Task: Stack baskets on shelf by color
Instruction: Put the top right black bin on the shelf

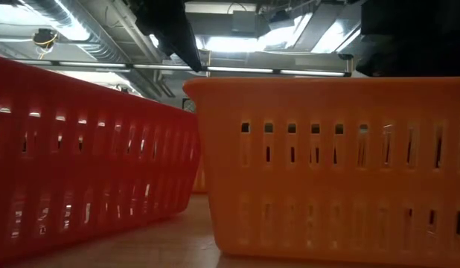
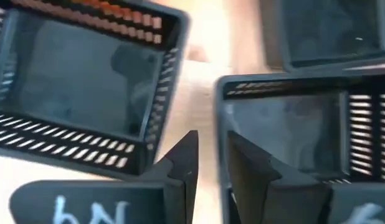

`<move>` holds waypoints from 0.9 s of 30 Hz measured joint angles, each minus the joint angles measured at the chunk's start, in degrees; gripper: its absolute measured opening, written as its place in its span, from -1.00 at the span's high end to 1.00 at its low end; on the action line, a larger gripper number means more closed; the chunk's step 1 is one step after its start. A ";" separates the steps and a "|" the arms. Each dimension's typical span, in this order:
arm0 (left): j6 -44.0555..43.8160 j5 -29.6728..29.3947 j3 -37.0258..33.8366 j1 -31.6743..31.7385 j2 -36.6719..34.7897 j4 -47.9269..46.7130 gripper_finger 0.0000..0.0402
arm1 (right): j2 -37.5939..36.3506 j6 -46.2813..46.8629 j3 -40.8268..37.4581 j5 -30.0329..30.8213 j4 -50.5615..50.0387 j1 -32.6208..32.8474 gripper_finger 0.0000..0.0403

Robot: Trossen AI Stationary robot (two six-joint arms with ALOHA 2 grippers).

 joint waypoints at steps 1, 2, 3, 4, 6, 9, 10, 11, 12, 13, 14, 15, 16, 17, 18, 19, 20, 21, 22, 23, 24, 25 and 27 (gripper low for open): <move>0.02 -0.02 0.00 0.00 0.00 0.00 0.27 | 0.00 0.04 0.00 0.55 -0.21 -0.48 0.56; 0.01 -0.01 0.00 0.00 0.00 0.00 0.27 | 0.00 0.18 0.00 0.70 -0.35 -1.07 0.53; 0.00 0.00 0.00 0.00 0.00 0.00 0.27 | 0.00 0.53 0.00 0.70 -0.36 -1.74 0.49; 0.02 -0.01 0.00 0.00 0.00 -0.01 0.27 | 0.00 1.14 0.00 0.69 -0.34 -2.48 0.44; 0.00 -0.01 0.00 0.00 0.00 -0.01 0.27 | 0.00 1.46 0.00 0.72 -0.36 -3.89 0.31; -0.20 0.00 0.00 0.00 0.00 -0.02 0.27 | 0.00 1.18 0.00 1.10 -0.54 -5.09 0.12; -0.22 -0.02 0.00 0.00 0.00 -0.02 0.27 | 0.00 0.39 0.00 0.81 -0.96 -5.22 0.08; -0.20 0.00 0.00 0.00 -0.02 -0.02 0.27 | 0.00 -0.44 0.00 0.30 -1.56 -5.22 0.04; -0.21 0.00 0.00 0.00 0.00 -0.02 0.27 | 0.00 -1.38 0.00 -0.45 -1.95 -5.18 0.01; -0.22 -0.01 0.00 0.00 0.00 -0.02 0.27 | 0.00 -1.56 0.00 -0.86 -2.08 -5.17 -0.01; -0.21 0.00 0.00 0.00 0.00 -0.02 0.27 | 0.00 -1.62 0.01 -0.90 -2.15 -5.17 -0.02; -0.22 0.00 0.00 0.00 0.00 -0.02 0.27 | 0.00 -1.62 0.00 -0.89 -2.22 -5.15 -0.03; -0.22 0.00 0.00 -0.02 0.00 -0.02 0.27 | 0.00 -1.62 0.00 -0.89 -2.25 -5.17 -0.03; -0.21 -0.01 0.00 -0.01 0.00 -0.02 0.27 | -0.01 -1.65 0.00 -0.86 -2.26 -5.17 -0.03; -0.22 -0.01 0.00 -0.02 0.00 -0.02 0.27 | -0.02 -1.65 0.00 -0.86 -2.26 -5.17 -0.04; -0.22 -0.01 0.00 -0.02 0.00 -0.02 0.27 | 0.02 -1.63 0.00 -0.88 -2.29 -5.17 -0.04; -0.22 0.00 0.00 -0.02 0.00 -0.02 0.27 | 0.31 -1.63 0.03 -0.95 -2.31 -5.17 -0.04; -0.22 0.00 0.00 -0.02 0.00 -0.02 0.27 | 0.80 -1.86 0.07 -1.36 -2.37 -5.17 -0.04; -0.22 -0.02 0.00 -0.02 0.00 -0.04 0.27 | 1.47 -2.30 0.07 -2.19 -2.79 -5.17 -0.04; -0.22 0.00 0.00 -0.02 0.00 -0.06 0.27 | 2.46 -3.05 0.07 -2.75 -3.31 -5.17 -0.04; -0.22 -0.02 0.00 -0.02 0.00 -0.05 0.27 | 3.36 -3.20 0.07 -2.83 -3.45 -5.17 -0.04; -0.22 -0.02 0.00 -0.02 0.00 -0.07 0.27 | 4.21 -3.26 0.07 -2.85 -3.44 -5.17 -0.04; -0.22 -0.01 0.00 -0.01 -0.02 -0.07 0.27 | 5.77 -2.98 0.07 -2.59 -3.23 -5.17 -0.04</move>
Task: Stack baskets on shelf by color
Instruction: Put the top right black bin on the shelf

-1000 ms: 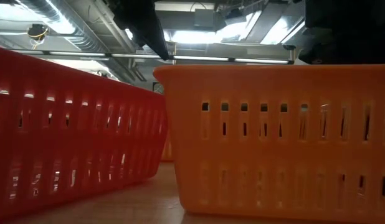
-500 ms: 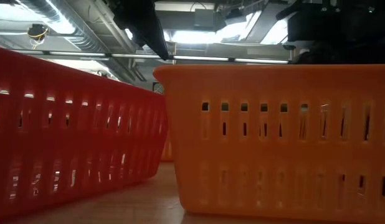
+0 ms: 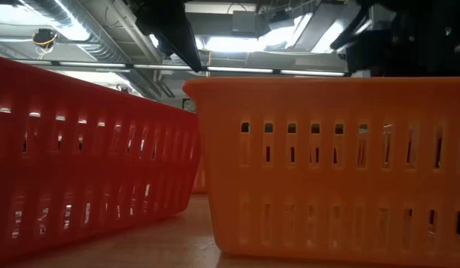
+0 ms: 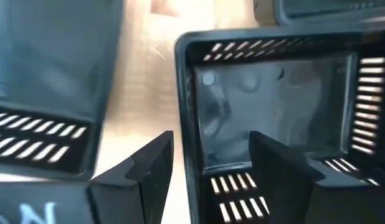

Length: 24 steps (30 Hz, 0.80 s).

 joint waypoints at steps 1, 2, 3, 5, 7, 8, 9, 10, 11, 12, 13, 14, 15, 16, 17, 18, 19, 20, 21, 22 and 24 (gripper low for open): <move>0.00 -0.01 0.00 -0.01 0.01 0.00 0.27 | 0.74 0.22 0.00 0.41 -0.01 0.00 -0.04; 0.00 -0.01 0.00 -0.01 0.00 0.00 0.27 | 1.45 0.74 0.00 1.02 0.02 0.00 -0.04; 0.00 -0.01 0.00 -0.01 0.00 0.02 0.27 | 2.04 1.23 0.00 1.86 0.03 0.00 -0.04; 0.00 -0.01 0.00 -0.01 0.00 0.00 0.27 | 3.40 1.31 0.00 2.03 0.09 0.00 -0.03; 0.00 -0.01 0.00 -0.01 0.00 0.02 0.27 | 4.61 1.40 0.00 2.04 0.05 0.00 0.02; 0.00 -0.01 0.00 -0.01 0.00 0.02 0.27 | 4.97 1.53 0.00 2.05 0.06 0.00 0.07; 0.00 -0.01 0.00 -0.01 0.00 0.00 0.27 | 5.25 1.70 0.00 2.05 0.05 0.00 0.14; 0.00 -0.01 0.00 -0.01 0.00 0.02 0.27 | 5.37 2.20 0.00 2.04 0.02 0.00 0.23; 0.00 -0.01 0.00 -0.01 0.00 0.02 0.27 | 5.36 2.86 0.00 2.04 -0.20 0.00 0.33; 0.01 -0.02 0.00 -0.01 0.00 0.02 0.27 | 5.15 3.33 0.01 2.01 -0.59 0.00 0.45; 0.13 -0.03 0.00 -0.01 0.00 0.02 0.27 | 4.80 4.53 0.16 2.03 -1.50 0.00 0.59; 0.24 -0.02 0.00 -0.01 0.00 0.02 0.27 | 4.30 5.61 0.66 2.07 -3.05 0.00 0.75; 0.26 -0.03 0.00 -0.01 0.00 0.02 0.27 | 3.79 6.74 1.25 2.13 -4.58 0.00 0.87; 0.28 -0.03 0.00 -0.01 0.00 0.02 0.27 | 3.21 8.14 2.04 2.09 -6.23 0.01 0.93; 0.31 -0.03 0.00 -0.01 0.00 0.02 0.27 | 2.64 9.70 2.98 1.71 -8.65 0.21 0.94; 0.35 -0.03 0.00 0.01 0.00 0.02 0.27 | 2.09 10.95 4.01 1.49 -11.41 0.36 0.95; 0.37 -0.03 0.00 0.01 0.00 0.02 0.27 | 1.60 12.50 5.29 1.44 -14.07 0.64 0.97; 0.39 -0.03 0.00 0.01 0.00 0.02 0.27 | 1.04 13.51 6.53 1.29 -16.79 1.03 0.98; 0.39 -0.03 0.00 0.01 0.00 0.02 0.27 | 0.50 14.28 8.04 1.28 -19.75 1.49 0.98; 0.39 -0.03 0.00 0.00 0.00 0.04 0.27 | -0.14 14.91 9.47 1.25 -22.35 2.00 0.98; 0.39 -0.03 0.00 -0.01 0.00 0.02 0.27 | -1.11 15.34 12.70 2.17 -26.19 2.84 0.99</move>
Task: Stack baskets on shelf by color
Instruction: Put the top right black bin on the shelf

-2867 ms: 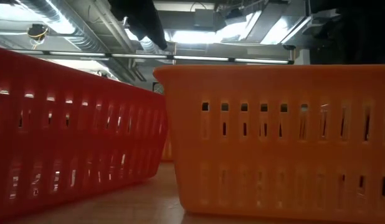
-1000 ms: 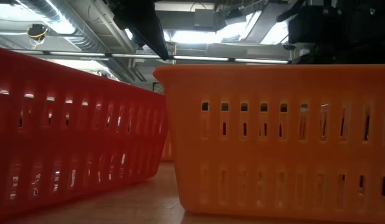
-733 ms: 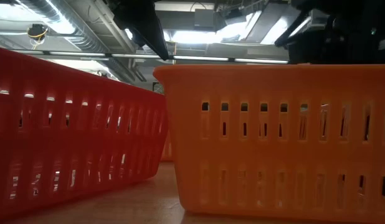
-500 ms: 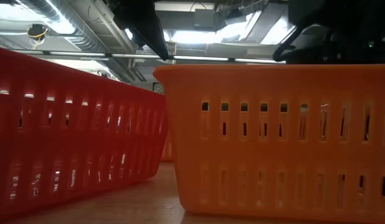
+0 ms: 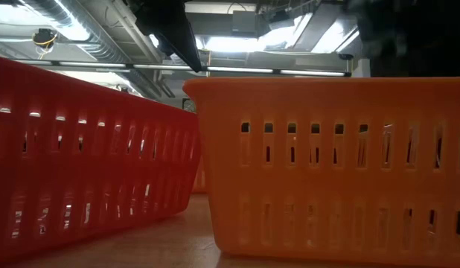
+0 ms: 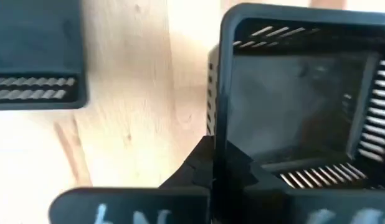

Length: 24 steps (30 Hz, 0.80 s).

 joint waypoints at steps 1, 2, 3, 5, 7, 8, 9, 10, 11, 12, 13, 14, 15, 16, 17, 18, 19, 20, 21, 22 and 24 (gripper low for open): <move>0.01 -0.01 0.00 0.02 0.00 0.01 0.27 | -0.39 0.26 1.79 1.46 -1.29 0.37 0.99; 0.02 -0.05 0.00 0.02 0.00 0.00 0.27 | -0.66 0.32 3.62 3.62 -2.63 0.71 0.99; 0.04 -0.13 0.00 0.02 0.00 0.00 0.27 | -0.85 0.03 5.56 6.04 -4.31 0.94 0.99; 0.04 -0.38 0.00 0.02 0.00 0.02 0.27 | -0.92 -0.95 9.38 12.04 -8.59 1.14 0.99; 0.04 -0.80 0.00 0.02 0.00 0.01 0.27 | -0.92 -1.98 13.06 18.82 -13.98 0.74 0.99; 0.04 -1.17 0.00 0.02 0.00 0.00 0.27 | -0.92 -2.18 14.84 22.02 -16.54 0.04 0.99; 0.04 -1.41 0.00 0.02 0.00 0.00 0.27 | -0.92 -2.08 16.63 25.11 -18.99 -0.86 0.99; 0.04 -1.47 0.00 0.02 0.00 0.00 0.27 | -0.92 -2.15 18.04 27.78 -19.87 -2.04 0.99; 0.04 -1.49 0.00 0.02 0.00 0.00 0.27 | -1.30 -4.01 19.27 29.44 -19.22 -3.58 0.99; 0.07 -1.53 0.00 0.02 0.00 0.02 0.27 | -1.95 -6.98 20.02 29.87 -17.68 -5.33 0.99; 0.07 -1.55 0.00 0.02 0.00 0.00 0.27 | -2.27 -10.17 21.04 29.70 -16.45 -7.37 0.99; 0.07 -1.55 0.02 0.02 0.00 0.00 0.27 | -2.57 -13.22 21.80 29.63 -15.20 -9.87 0.99; 0.07 -1.55 0.02 0.02 0.00 -0.03 0.27 | -2.63 -15.36 22.37 29.58 -14.93 -12.47 0.99; 0.07 -1.55 0.01 0.02 0.00 -0.19 0.27 | -2.58 -17.19 22.61 29.42 -15.18 -15.42 1.00; 0.09 -1.55 0.02 0.02 0.00 -0.25 0.27 | -2.51 -19.41 22.74 28.61 -15.32 -18.65 1.00; 0.09 -1.55 0.02 0.02 0.01 -0.45 0.27 | -2.51 -21.89 22.75 26.60 -15.25 -22.01 1.00; 0.09 -1.55 0.02 0.02 0.01 -0.79 0.27 | -2.52 -24.59 22.62 23.77 -15.13 -25.28 1.00; 0.09 -1.55 0.02 0.02 0.02 -0.94 0.27 | -2.58 -27.76 22.14 20.50 -14.72 -28.57 1.00; 0.22 -1.55 0.02 0.02 0.02 -1.04 0.27 | -2.53 -30.68 21.71 17.11 -14.54 -31.37 1.00; 0.76 -1.54 0.02 0.02 0.02 -1.51 0.27 | -2.48 -33.20 21.28 14.34 -13.98 -33.89 1.00; 2.23 -1.55 0.02 0.02 0.04 -2.56 0.27 | -2.47 -37.14 20.75 11.59 -12.72 -38.09 1.00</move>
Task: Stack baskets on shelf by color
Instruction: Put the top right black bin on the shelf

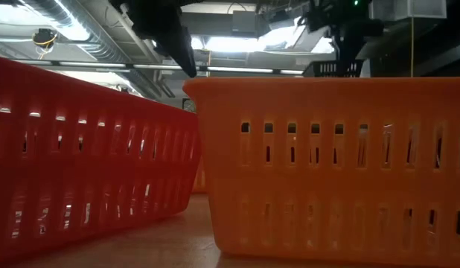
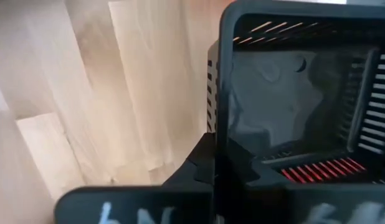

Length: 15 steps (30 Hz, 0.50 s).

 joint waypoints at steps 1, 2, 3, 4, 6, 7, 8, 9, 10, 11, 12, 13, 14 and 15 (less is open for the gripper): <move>0.61 -0.04 0.00 0.00 0.00 -0.23 0.27 | 0.00 -1.68 -0.11 -0.62 0.18 -1.50 1.00; 0.79 -0.08 0.00 0.00 0.00 -0.34 0.27 | 0.00 -3.44 -0.30 -1.24 0.49 -2.78 1.00; 0.81 -0.08 0.00 0.00 0.00 -0.40 0.27 | 0.00 -5.32 -0.50 -2.08 1.12 -3.85 1.00; 0.81 -0.09 0.00 0.00 0.00 -0.50 0.27 | 0.00 -7.28 -0.64 -3.38 2.18 -4.66 1.00; 0.81 -0.09 0.00 0.00 0.00 -0.58 0.27 | 0.00 -11.08 -1.06 -7.28 4.78 -6.01 1.00; 0.81 -0.11 0.00 0.00 0.00 -0.57 0.27 | -0.02 -12.80 -1.50 -9.07 6.06 -6.55 1.00; 0.81 -0.11 0.00 0.00 0.00 -0.58 0.27 | -0.01 -13.95 -1.88 -10.15 6.89 -7.08 1.00; 0.81 -0.11 0.00 0.00 0.00 -0.57 0.27 | -0.01 -14.54 -2.33 -10.42 7.38 -7.66 1.00; 0.81 -0.13 0.00 0.00 0.00 -0.57 0.27 | -0.02 -14.79 -2.81 -10.34 7.54 -8.23 1.00; 0.81 -0.11 0.00 0.00 0.00 -0.57 0.27 | -0.02 -15.04 -3.38 -10.35 7.55 -8.82 1.00; 0.81 -0.11 0.00 0.00 0.00 -0.57 0.27 | -0.02 -15.13 -4.00 -10.44 7.47 -9.45 1.00; 0.79 -0.13 0.00 0.00 0.00 -0.57 0.27 | -0.02 -15.13 -4.63 -10.62 7.43 -10.05 1.00; 0.79 -0.13 0.00 0.00 0.00 -0.57 0.27 | -0.02 -14.82 -5.25 -10.64 7.42 -10.57 1.00; 0.81 -0.13 0.00 0.00 0.00 -0.57 0.27 | -0.02 -14.64 -5.87 -10.64 7.47 -10.97 1.00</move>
